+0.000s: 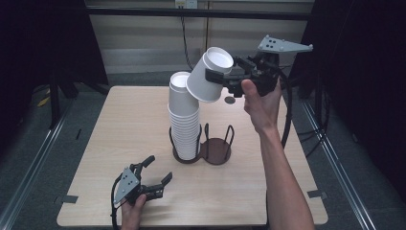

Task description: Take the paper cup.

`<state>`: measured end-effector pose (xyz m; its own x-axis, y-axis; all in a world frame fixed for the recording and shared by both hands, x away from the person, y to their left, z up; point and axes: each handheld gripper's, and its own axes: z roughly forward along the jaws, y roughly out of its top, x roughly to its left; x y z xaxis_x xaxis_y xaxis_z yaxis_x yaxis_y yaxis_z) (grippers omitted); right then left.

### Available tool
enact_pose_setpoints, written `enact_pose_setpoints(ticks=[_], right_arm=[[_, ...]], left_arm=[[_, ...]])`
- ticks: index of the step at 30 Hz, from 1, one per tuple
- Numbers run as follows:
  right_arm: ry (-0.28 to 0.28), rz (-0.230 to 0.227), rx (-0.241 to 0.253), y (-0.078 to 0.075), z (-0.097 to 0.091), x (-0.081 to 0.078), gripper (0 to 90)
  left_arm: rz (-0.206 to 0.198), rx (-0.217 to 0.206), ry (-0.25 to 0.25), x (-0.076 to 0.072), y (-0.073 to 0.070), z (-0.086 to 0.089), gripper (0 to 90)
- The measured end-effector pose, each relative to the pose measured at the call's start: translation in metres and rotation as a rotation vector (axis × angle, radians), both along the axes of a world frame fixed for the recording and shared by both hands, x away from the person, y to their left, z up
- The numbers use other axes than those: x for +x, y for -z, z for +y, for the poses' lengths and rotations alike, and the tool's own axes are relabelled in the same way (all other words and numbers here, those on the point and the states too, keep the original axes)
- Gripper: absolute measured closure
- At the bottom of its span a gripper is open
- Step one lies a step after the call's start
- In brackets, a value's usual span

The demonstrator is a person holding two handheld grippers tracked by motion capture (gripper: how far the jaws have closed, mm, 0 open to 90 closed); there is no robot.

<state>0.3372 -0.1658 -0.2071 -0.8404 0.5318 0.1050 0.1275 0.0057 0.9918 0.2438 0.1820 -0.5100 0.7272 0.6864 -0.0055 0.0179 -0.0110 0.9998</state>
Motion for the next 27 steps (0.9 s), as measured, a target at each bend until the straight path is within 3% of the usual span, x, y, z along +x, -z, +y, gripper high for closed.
enact_pose_setpoints(ticks=[13,21,27], right_arm=[[0.038,0.013,-0.015,0.009,-0.02,-0.014,23.4],[0.057,0.03,-0.041,0.025,-0.031,-0.02,23.5],[0.059,0.052,-0.04,0.04,-0.037,-0.02,23.5]], left_arm=[[0.002,-0.004,0.0,-0.001,0.0,-0.002,15.5],[0.014,-0.006,-0.006,0.0,0.0,-0.002,15.9],[0.016,0.023,0.008,0.002,-0.001,-0.004,15.7]])
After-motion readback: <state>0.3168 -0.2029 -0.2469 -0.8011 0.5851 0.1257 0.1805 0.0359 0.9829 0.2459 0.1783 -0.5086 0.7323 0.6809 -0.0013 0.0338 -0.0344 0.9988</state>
